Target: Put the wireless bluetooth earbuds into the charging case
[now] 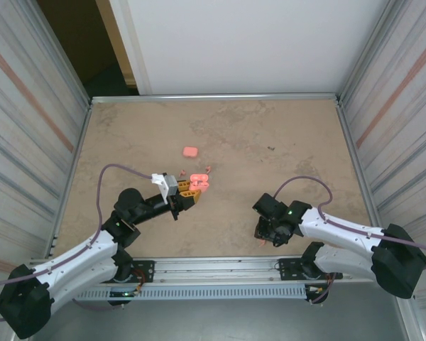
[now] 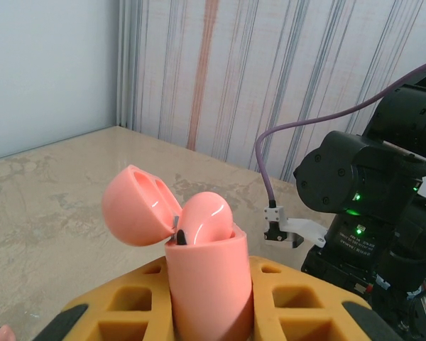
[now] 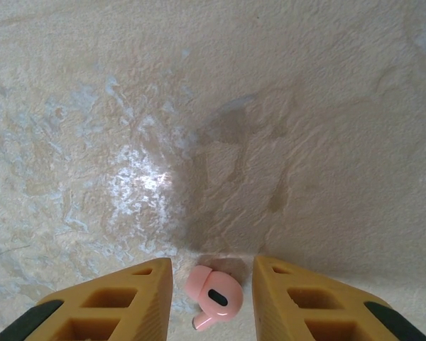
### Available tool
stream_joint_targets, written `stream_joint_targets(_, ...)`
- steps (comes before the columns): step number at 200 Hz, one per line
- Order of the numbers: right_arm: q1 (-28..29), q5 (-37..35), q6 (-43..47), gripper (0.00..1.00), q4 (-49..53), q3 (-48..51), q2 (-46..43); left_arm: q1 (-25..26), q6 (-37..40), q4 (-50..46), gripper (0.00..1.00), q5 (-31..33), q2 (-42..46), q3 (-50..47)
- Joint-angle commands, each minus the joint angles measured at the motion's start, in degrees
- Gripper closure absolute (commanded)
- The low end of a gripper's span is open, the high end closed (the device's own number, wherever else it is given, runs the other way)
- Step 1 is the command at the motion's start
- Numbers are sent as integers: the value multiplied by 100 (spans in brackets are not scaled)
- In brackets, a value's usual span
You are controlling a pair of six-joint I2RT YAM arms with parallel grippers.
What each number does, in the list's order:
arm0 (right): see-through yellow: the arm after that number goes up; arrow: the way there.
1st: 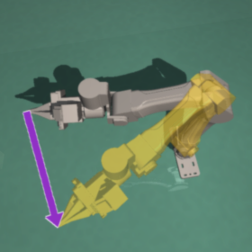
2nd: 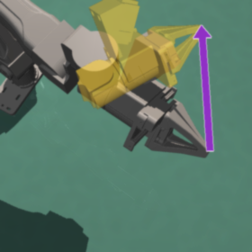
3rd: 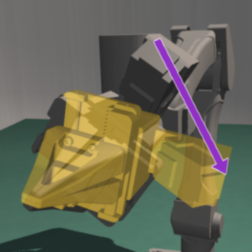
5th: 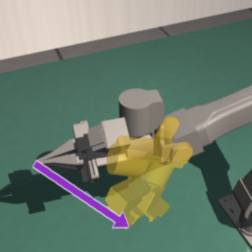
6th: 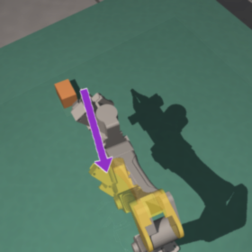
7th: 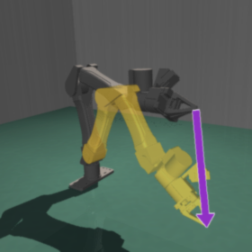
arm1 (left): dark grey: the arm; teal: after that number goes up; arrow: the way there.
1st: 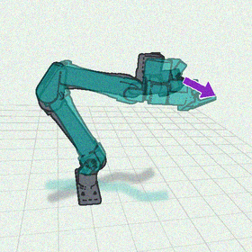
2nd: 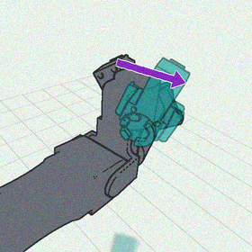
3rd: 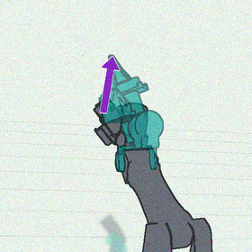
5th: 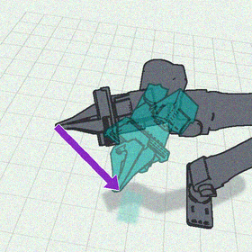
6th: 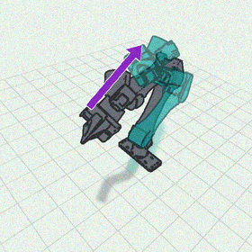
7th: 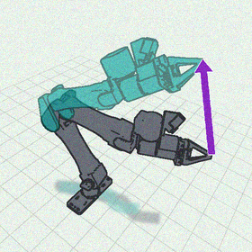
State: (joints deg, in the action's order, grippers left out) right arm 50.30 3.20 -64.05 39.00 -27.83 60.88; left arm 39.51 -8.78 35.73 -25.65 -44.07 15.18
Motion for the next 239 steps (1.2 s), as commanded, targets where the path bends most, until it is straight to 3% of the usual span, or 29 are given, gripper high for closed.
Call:
stream_joint_targets(1,49,67,-171,65,100,128,-98,29,139,57,100,-55,31,73)
stream_joint_targets(151,115,172,20,65,-130,31,313,31,148,46,100,-60,0,82)
stream_joint_targets(239,173,54,212,74,-22,-148,449,34,148,-26,100,-57,41,74)
